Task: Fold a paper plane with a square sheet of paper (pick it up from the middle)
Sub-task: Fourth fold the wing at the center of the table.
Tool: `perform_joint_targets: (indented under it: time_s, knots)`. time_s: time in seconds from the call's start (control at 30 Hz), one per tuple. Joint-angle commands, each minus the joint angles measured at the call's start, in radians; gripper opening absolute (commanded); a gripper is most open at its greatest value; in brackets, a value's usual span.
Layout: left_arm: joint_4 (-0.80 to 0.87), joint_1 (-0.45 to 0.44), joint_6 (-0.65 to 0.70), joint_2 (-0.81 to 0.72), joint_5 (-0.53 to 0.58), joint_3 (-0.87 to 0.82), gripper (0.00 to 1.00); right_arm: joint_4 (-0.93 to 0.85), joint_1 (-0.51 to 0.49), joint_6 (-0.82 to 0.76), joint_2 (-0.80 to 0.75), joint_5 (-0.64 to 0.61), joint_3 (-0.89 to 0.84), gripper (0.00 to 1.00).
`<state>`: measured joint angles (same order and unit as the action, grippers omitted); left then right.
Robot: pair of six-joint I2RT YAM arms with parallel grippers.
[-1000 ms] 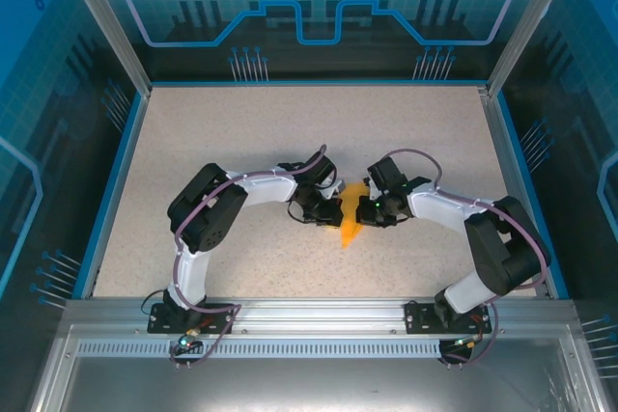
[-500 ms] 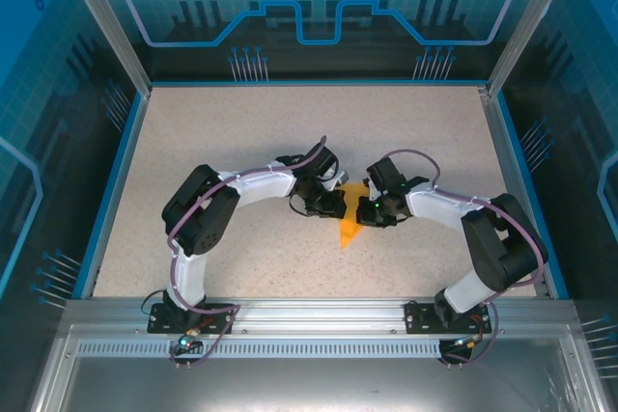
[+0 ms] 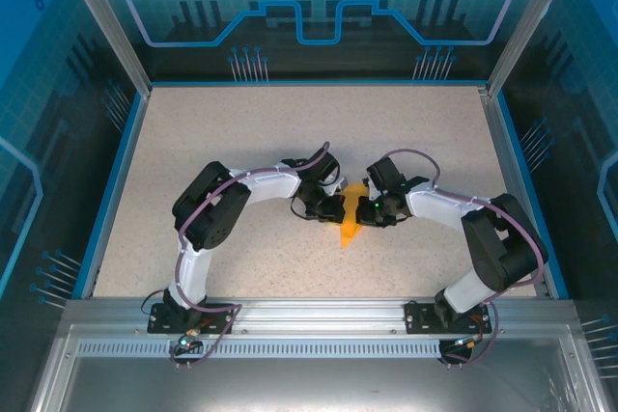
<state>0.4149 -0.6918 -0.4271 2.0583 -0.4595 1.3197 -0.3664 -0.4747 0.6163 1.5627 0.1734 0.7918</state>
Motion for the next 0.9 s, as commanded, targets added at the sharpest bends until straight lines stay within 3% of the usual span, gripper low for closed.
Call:
perform_joint_targets:
  time_s: [0.0,0.87]
  knots:
    - [0.026,-0.002,0.031,0.023,0.018,0.027,0.04,0.001,0.010,0.008,-0.006,0.039,0.022,0.04]
    - [0.024,-0.002,0.055,0.043,0.032,0.008,0.01,0.154,0.048,0.103,-0.001,0.182,0.001,0.06]
